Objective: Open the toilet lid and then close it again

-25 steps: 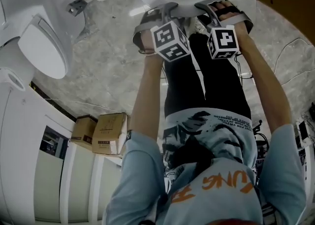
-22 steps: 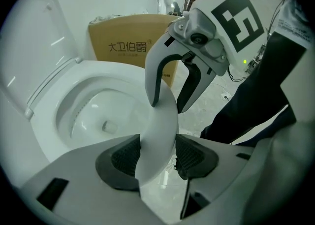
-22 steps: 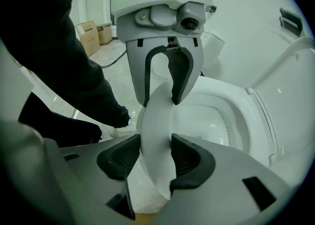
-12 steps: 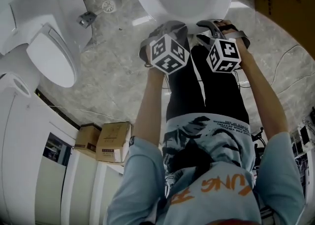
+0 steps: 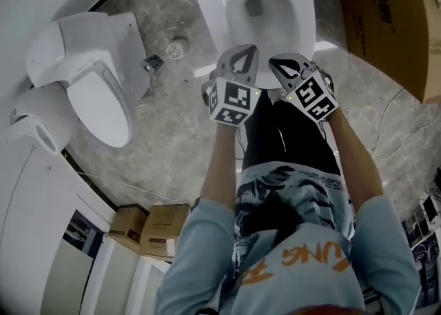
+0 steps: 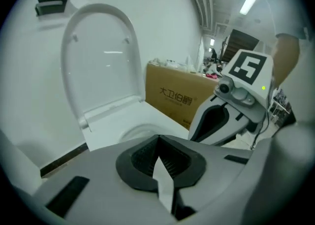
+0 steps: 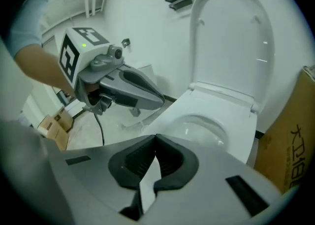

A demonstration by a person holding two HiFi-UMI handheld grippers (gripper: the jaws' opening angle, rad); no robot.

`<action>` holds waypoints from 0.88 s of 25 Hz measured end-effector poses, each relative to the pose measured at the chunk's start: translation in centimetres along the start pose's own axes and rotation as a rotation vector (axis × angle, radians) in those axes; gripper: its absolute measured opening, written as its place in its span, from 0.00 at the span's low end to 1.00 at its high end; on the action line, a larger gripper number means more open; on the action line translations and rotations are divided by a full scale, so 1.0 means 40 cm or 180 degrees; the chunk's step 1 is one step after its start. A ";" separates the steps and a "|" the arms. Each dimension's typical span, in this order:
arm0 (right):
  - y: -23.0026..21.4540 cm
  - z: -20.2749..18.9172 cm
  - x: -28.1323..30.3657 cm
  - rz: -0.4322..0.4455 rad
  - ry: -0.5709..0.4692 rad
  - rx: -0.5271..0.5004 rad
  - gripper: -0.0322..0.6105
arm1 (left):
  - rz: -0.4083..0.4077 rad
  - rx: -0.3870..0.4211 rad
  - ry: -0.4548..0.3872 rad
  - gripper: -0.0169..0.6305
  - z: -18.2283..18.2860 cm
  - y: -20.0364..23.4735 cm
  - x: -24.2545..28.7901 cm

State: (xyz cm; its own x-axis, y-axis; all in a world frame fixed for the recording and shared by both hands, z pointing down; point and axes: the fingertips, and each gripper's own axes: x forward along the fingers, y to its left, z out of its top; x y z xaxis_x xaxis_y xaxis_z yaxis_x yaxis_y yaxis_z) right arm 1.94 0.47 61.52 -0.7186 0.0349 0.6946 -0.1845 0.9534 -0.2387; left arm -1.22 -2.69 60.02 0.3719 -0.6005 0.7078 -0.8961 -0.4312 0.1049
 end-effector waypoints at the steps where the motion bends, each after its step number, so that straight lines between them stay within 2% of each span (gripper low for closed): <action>1: -0.017 0.036 -0.014 -0.0072 -0.0095 0.0111 0.07 | 0.0083 -0.0039 -0.0089 0.07 0.040 0.024 -0.015; 5: -0.095 0.162 -0.068 -0.0360 -0.0422 0.0441 0.07 | 0.0378 -0.0150 -0.0406 0.07 0.182 0.124 -0.074; 10: -0.224 0.320 -0.163 -0.0781 -0.0794 0.0579 0.07 | 0.0645 -0.0131 -0.0749 0.07 0.359 0.239 -0.145; 16: -0.337 0.498 -0.275 -0.1133 -0.1129 0.0546 0.07 | 0.0964 0.0172 -0.0951 0.07 0.540 0.320 -0.211; 22: -0.451 0.698 -0.372 -0.1500 -0.1452 0.0450 0.07 | 0.1096 0.0365 -0.1322 0.07 0.757 0.421 -0.269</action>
State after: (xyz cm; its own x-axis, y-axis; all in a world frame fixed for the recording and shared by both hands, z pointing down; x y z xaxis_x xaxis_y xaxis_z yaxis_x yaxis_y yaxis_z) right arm -2.76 -25.61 36.55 -0.7454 -0.5353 0.3973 -0.6116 0.7862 -0.0882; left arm -13.00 -23.87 33.02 0.1472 -0.9250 0.3504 -0.9593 -0.2197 -0.1771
